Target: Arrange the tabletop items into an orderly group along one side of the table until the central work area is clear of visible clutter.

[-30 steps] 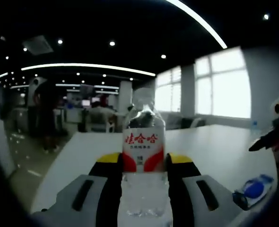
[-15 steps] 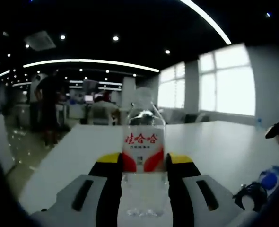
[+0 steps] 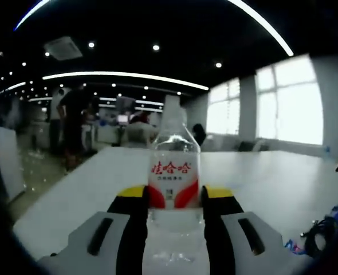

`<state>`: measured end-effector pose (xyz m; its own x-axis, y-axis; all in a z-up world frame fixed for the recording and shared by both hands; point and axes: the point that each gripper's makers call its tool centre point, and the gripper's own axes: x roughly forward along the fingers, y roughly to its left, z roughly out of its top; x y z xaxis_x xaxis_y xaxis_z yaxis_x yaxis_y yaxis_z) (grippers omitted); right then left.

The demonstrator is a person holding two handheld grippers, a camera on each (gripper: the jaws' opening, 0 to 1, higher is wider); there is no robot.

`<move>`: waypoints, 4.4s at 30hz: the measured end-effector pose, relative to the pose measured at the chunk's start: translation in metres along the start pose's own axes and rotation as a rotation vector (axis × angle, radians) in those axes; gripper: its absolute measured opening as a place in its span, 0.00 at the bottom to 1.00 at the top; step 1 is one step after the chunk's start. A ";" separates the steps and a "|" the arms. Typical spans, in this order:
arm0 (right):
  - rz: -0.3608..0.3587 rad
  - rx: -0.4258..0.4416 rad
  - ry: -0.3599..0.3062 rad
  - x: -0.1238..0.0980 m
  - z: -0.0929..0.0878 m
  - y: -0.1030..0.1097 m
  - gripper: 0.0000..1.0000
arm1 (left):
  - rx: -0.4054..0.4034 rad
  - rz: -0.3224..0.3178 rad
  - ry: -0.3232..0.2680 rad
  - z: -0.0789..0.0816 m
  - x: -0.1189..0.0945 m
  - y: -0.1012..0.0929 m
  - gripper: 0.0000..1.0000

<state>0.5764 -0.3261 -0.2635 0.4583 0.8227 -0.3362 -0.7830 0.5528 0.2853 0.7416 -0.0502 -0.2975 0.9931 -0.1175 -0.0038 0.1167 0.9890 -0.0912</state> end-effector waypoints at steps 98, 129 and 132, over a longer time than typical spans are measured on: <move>-0.089 0.021 0.093 -0.035 0.008 -0.006 1.00 | 0.142 0.056 0.160 0.026 -0.099 -0.047 0.89; 0.105 -0.014 0.164 0.007 -0.021 0.056 0.99 | 0.172 -0.190 0.213 0.056 -0.166 -0.106 0.99; 0.134 -0.038 0.191 0.013 -0.029 0.069 0.99 | 0.159 -0.205 0.213 0.058 -0.171 -0.110 0.99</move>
<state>0.5164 -0.2808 -0.2741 0.2638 0.8465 -0.4624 -0.8484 0.4318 0.3064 0.5596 -0.1341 -0.2290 0.9253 -0.3152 -0.2108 0.3313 0.9424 0.0450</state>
